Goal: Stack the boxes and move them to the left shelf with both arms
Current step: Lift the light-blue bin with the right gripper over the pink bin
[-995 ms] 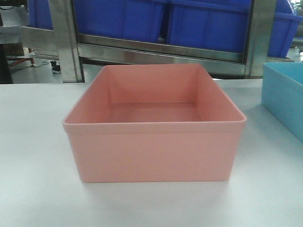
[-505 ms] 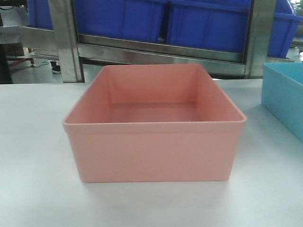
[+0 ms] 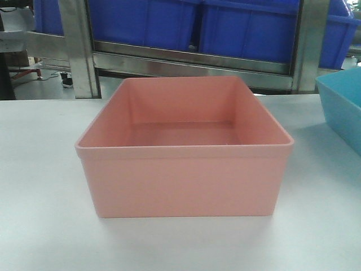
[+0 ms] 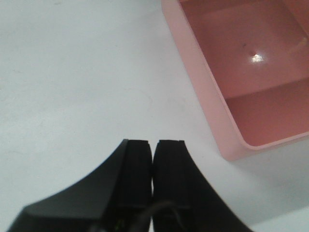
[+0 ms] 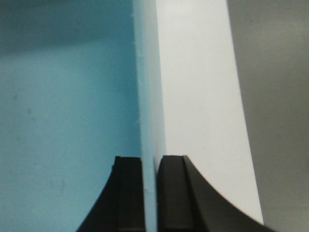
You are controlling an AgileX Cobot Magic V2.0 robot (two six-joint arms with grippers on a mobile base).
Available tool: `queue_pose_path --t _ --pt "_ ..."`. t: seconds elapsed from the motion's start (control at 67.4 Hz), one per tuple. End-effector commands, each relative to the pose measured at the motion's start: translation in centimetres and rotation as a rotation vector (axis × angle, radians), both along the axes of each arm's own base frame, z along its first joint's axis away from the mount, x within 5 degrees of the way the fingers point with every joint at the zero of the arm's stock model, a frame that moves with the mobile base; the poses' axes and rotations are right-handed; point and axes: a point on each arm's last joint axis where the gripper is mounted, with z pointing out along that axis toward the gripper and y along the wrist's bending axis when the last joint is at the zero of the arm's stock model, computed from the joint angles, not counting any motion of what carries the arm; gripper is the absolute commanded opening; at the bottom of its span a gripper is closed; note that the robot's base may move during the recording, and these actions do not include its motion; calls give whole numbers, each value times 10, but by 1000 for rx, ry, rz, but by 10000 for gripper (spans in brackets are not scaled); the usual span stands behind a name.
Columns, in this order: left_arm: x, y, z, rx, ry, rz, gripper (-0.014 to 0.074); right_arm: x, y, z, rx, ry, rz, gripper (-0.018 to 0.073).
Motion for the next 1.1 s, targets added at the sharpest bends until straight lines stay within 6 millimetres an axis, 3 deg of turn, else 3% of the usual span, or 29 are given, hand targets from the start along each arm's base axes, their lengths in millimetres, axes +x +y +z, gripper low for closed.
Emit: queue_pose_path --t 0.0,0.297,0.46,0.653,0.831,1.084 --pt "0 -3 14 -47 -66 -15 -8 -11 9 60 -16 -198 -56 55" --pt "0 -3 14 -50 -59 -13 -8 -34 38 108 142 -341 -76 55" --pt "0 -3 14 -50 -59 -13 -8 -43 68 133 263 -412 -56 55" --pt "0 -3 14 -50 -59 -13 -8 -47 126 154 380 -433 41 55" --pt "0 -3 14 -50 -59 -13 -8 -42 190 157 505 -399 153 55" --pt "0 -3 14 -52 -63 -15 -8 -39 252 161 605 -418 209 56"
